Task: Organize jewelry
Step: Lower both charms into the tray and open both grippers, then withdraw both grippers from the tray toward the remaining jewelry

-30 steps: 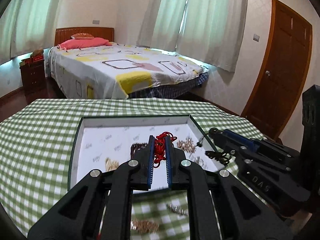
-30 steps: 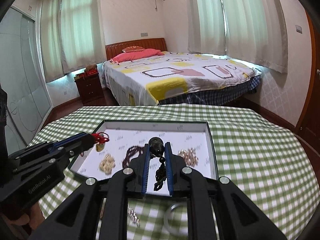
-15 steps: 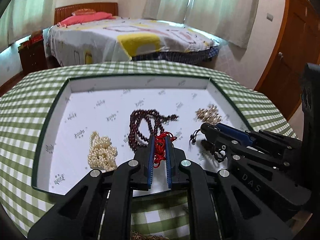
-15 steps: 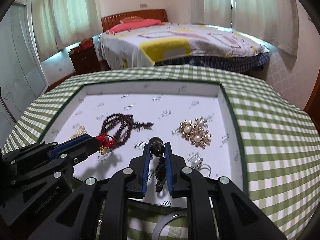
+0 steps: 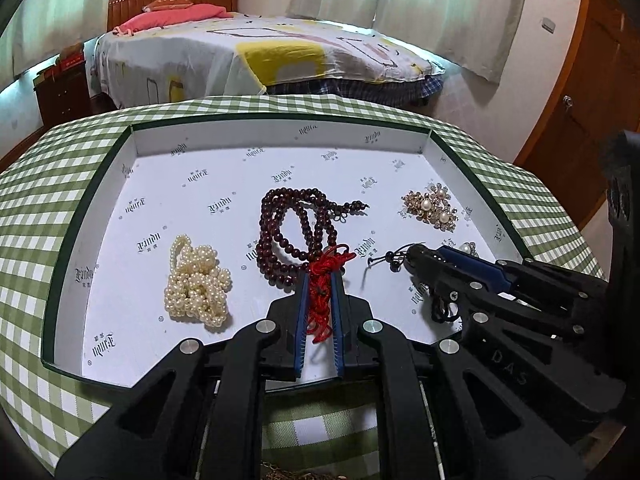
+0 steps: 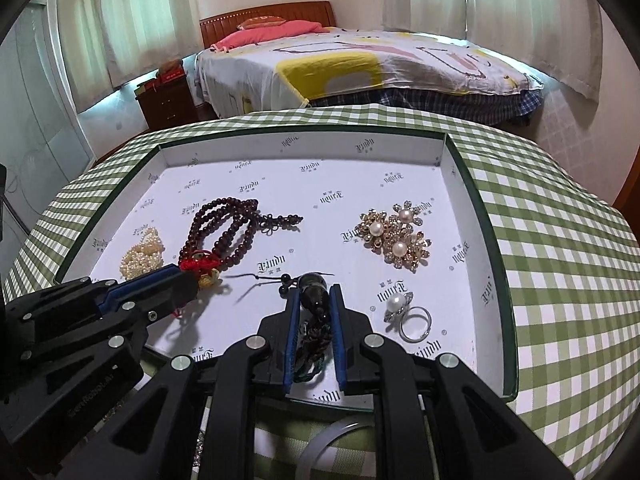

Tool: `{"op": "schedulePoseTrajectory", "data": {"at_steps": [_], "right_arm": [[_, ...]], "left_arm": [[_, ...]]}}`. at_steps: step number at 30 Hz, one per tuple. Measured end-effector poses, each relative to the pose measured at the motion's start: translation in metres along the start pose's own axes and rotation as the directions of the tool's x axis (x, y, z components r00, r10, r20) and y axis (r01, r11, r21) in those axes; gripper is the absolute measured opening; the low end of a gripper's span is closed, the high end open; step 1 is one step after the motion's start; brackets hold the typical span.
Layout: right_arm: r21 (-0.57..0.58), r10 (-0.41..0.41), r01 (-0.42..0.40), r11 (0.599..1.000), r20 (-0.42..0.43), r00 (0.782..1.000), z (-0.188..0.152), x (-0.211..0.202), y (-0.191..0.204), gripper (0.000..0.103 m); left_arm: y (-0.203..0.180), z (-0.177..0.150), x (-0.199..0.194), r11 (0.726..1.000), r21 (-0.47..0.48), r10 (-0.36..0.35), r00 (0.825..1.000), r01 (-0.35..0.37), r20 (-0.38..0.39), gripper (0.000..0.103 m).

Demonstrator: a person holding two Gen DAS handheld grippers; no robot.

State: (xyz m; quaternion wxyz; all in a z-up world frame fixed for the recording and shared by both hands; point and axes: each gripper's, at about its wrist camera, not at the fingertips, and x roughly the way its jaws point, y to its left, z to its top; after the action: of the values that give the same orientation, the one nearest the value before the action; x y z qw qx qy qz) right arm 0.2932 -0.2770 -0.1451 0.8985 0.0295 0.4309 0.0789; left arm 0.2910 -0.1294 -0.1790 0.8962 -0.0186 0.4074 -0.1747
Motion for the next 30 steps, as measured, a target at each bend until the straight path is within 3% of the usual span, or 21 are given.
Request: {"op": "schedulePoseTrajectory", "data": {"at_steps": [7, 11, 24, 30], "right_arm": [[0.018, 0.003, -0.004, 1.000, 0.006, 1.000, -0.002, -0.003, -0.004, 0.030], [0.022, 0.005, -0.006, 1.000, 0.011, 1.000, -0.001, -0.004, -0.003, 0.034], [0.033, -0.002, 0.000, 0.999, 0.045, 0.999, -0.002, -0.019, -0.005, 0.041], [0.035, -0.010, 0.008, 0.999, 0.065, 0.998, -0.003, -0.029, -0.005, 0.041]], "left_arm": [[-0.002, -0.003, -0.004, 1.000, 0.010, 0.006, 1.000, -0.006, 0.001, 0.014], [-0.001, -0.004, -0.008, 1.000, 0.002, 0.005, 1.000, -0.005, 0.009, 0.036], [-0.001, -0.005, -0.017, 1.000, -0.006, -0.004, 1.000, 0.004, 0.015, 0.050], [-0.003, -0.005, -0.025, 1.000, -0.006, -0.014, 1.000, 0.014, 0.027, 0.052]]}}
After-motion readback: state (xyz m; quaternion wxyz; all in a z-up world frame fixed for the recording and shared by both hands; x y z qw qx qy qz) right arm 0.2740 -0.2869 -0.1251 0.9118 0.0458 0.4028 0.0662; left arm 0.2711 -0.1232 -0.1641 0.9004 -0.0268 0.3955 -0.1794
